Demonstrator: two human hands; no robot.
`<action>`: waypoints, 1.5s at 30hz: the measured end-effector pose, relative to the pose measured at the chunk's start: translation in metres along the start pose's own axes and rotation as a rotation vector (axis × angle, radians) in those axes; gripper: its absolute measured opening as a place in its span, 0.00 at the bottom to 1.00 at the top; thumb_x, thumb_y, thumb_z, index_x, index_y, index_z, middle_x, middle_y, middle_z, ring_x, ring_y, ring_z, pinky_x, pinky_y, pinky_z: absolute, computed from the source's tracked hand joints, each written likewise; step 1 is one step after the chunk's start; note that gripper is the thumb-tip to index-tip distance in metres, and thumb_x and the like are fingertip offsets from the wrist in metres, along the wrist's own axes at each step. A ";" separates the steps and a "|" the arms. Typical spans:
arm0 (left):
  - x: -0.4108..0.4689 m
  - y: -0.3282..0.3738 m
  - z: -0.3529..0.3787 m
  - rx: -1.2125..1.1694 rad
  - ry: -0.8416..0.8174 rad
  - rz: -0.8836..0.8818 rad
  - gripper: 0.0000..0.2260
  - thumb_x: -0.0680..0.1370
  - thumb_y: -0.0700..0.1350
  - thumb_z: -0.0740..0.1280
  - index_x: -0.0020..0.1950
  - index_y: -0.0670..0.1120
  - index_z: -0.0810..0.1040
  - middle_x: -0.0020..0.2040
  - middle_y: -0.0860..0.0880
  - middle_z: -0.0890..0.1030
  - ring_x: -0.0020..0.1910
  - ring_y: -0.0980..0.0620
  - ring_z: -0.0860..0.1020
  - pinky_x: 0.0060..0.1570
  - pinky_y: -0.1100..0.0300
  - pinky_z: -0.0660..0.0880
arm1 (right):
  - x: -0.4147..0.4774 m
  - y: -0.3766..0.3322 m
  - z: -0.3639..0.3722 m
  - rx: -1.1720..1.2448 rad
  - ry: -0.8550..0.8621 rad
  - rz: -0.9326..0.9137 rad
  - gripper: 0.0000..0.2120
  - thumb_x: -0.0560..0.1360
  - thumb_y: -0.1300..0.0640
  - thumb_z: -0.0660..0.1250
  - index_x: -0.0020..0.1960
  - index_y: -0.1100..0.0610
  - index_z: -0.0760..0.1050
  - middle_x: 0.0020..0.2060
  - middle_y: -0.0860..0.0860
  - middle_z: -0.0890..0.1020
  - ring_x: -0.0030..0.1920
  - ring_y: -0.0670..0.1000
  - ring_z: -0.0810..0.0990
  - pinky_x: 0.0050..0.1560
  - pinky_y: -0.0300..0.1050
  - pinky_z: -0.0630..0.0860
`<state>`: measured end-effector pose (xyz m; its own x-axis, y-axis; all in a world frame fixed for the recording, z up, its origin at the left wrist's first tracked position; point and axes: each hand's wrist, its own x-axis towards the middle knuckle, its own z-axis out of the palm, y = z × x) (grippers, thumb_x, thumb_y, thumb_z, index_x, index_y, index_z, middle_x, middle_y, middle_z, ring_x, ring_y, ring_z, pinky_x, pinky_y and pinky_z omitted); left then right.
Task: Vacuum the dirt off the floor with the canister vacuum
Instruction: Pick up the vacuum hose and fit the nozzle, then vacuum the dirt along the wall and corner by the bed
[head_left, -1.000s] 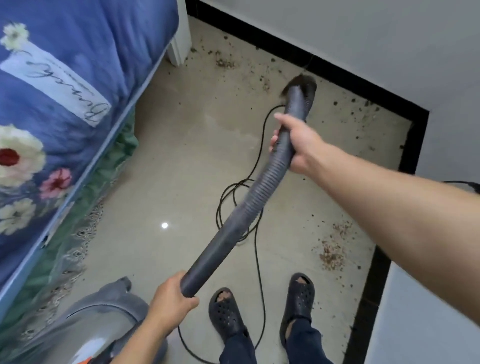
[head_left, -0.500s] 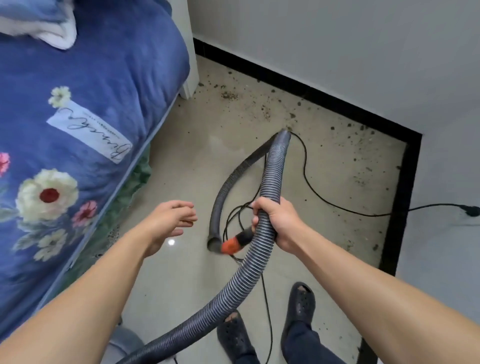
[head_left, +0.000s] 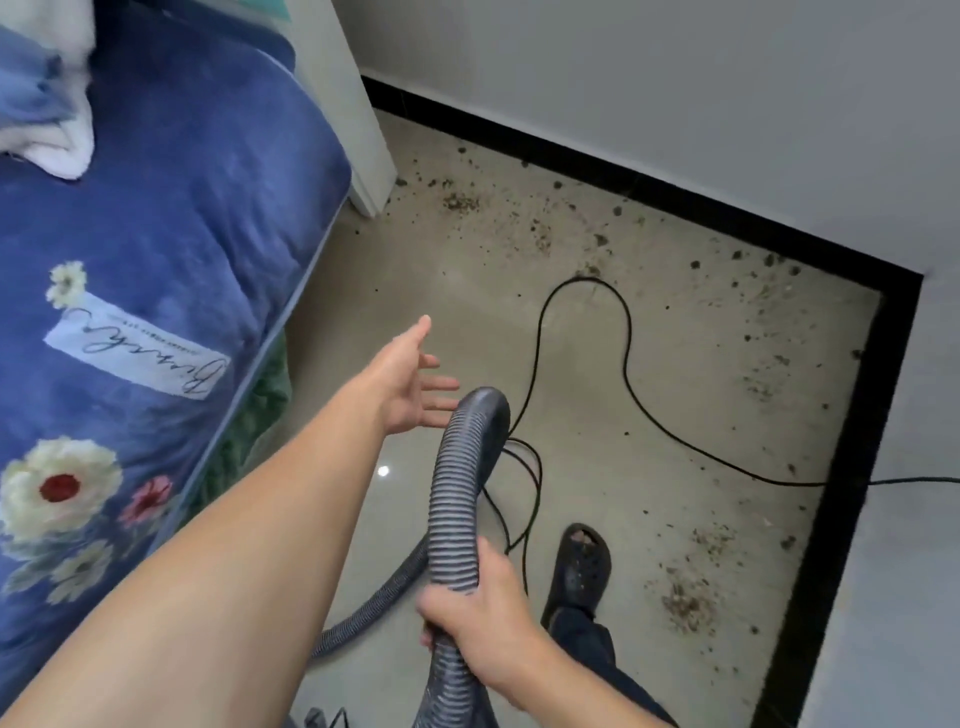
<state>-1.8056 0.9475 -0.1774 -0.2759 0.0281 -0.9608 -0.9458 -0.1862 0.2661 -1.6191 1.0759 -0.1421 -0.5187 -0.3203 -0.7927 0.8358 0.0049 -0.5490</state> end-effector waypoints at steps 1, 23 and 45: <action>0.005 0.008 0.006 0.034 0.019 -0.040 0.33 0.79 0.62 0.60 0.74 0.40 0.61 0.69 0.33 0.68 0.60 0.32 0.74 0.46 0.41 0.74 | -0.004 0.000 -0.006 -0.025 -0.023 0.001 0.13 0.65 0.66 0.69 0.46 0.57 0.71 0.29 0.47 0.75 0.31 0.51 0.78 0.36 0.49 0.79; -0.099 0.086 -0.038 0.247 -0.502 0.257 0.27 0.62 0.46 0.78 0.58 0.41 0.74 0.42 0.40 0.76 0.31 0.47 0.75 0.30 0.60 0.73 | 0.144 -0.207 -0.105 0.568 -0.004 0.463 0.48 0.75 0.26 0.54 0.77 0.64 0.57 0.67 0.68 0.73 0.58 0.65 0.81 0.55 0.64 0.77; -0.034 0.129 -0.133 1.184 0.670 0.701 0.26 0.66 0.51 0.73 0.64 0.53 0.72 0.54 0.50 0.77 0.56 0.45 0.73 0.57 0.50 0.67 | 0.206 -0.335 -0.019 0.789 0.305 0.059 0.13 0.76 0.59 0.71 0.58 0.60 0.71 0.39 0.54 0.78 0.39 0.54 0.81 0.53 0.56 0.81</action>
<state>-1.8951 0.7917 -0.1209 -0.8932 -0.2239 -0.3900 -0.3408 0.9028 0.2622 -2.0096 1.0268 -0.1266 -0.4015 -0.0703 -0.9132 0.6849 -0.6850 -0.2483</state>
